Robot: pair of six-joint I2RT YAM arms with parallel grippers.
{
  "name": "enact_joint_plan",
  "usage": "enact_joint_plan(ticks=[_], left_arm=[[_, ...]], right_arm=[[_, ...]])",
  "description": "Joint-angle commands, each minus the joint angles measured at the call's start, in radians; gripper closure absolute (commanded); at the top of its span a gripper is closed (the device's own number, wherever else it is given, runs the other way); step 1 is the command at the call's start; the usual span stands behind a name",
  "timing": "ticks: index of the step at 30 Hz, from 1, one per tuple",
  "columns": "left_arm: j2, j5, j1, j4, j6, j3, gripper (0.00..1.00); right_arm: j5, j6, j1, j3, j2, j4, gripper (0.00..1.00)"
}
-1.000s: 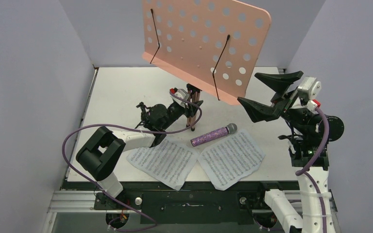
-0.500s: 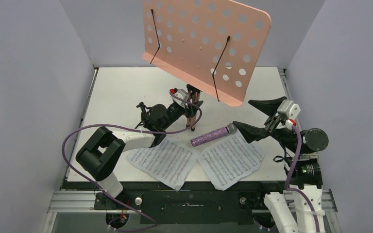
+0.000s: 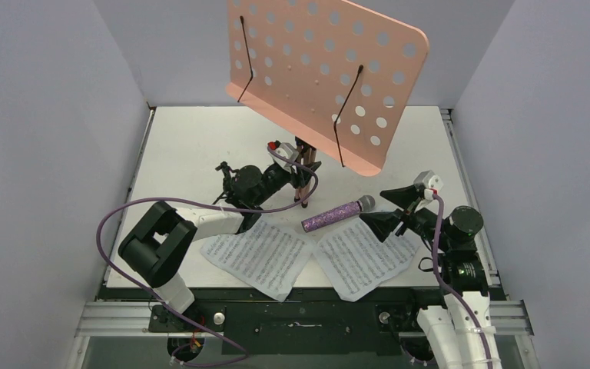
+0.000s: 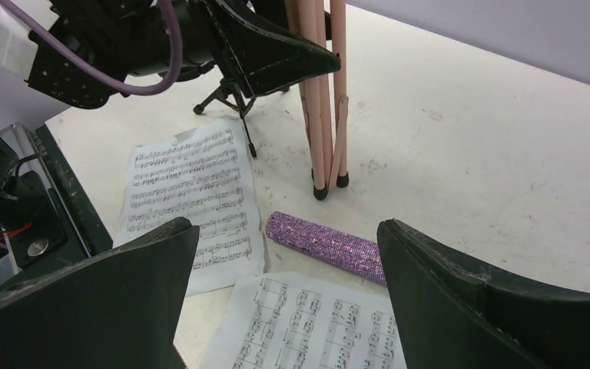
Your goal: Set up the instrument practice props
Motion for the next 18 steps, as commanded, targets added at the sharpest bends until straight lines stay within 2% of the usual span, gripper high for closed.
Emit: enact_joint_plan(ticks=[1,9,18], left_arm=[[-0.071,0.038,0.003,0.137,-0.028,0.018,1.0],[-0.083,0.073,0.011,0.131,-0.039,0.013,1.0],[-0.088,0.123,0.013,0.143,-0.051,0.014,1.0]], right_arm=[[0.02,0.092,0.007,-0.073,0.005,0.203,0.1],[-0.009,0.104,0.011,-0.122,0.216,0.493,0.1],[0.028,0.123,0.072,-0.008,0.489,0.752,0.06]])
